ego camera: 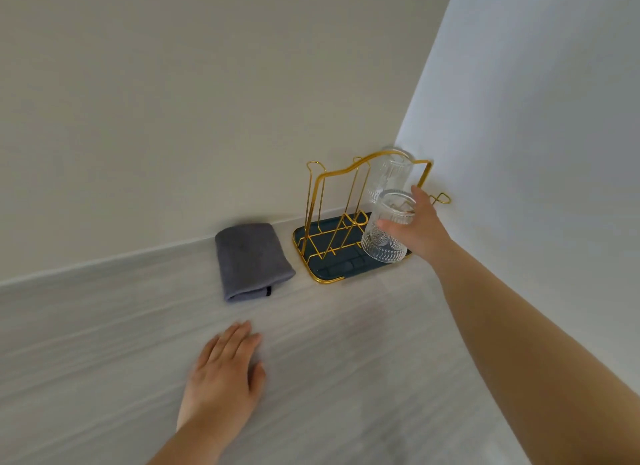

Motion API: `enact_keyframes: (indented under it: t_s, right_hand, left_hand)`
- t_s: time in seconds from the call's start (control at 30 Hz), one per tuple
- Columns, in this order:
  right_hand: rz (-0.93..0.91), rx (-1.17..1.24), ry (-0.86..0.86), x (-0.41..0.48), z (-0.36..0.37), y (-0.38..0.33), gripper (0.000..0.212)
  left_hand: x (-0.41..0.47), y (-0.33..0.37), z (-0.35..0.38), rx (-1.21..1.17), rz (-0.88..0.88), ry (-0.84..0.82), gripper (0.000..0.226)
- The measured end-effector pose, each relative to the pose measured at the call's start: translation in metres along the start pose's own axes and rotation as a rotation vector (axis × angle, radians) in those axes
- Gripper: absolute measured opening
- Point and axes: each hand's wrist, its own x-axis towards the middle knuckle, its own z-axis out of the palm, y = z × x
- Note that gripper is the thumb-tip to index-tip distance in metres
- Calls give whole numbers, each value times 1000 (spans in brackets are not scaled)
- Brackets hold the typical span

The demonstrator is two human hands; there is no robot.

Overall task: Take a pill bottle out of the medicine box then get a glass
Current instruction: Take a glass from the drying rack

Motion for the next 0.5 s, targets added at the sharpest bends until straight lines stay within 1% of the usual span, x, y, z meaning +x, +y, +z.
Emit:
enact_keyframes:
  t_s: [0.13, 0.27, 0.33, 0.43, 0.5]
  right_hand:
    - [0, 13, -3, 9, -1, 2, 88]
    - [-5, -154, 13, 11, -4, -3, 81]
    - [5, -188, 22, 11, -6, -4, 80]
    - [29, -184, 17, 8, -17, -11, 81]
    - [8, -186, 20, 6, -33, -21, 82]
  left_hand:
    - [-2, 1, -2, 15, -21, -53, 49]
    - [-2, 3, -5, 49, -16, -96, 46]
    - [-2, 4, -6, 50, -19, -117, 46]
    - [-1, 2, -6, 45, 5, -101, 45]
    - [-1, 1, -5, 59, 11, -69, 45]
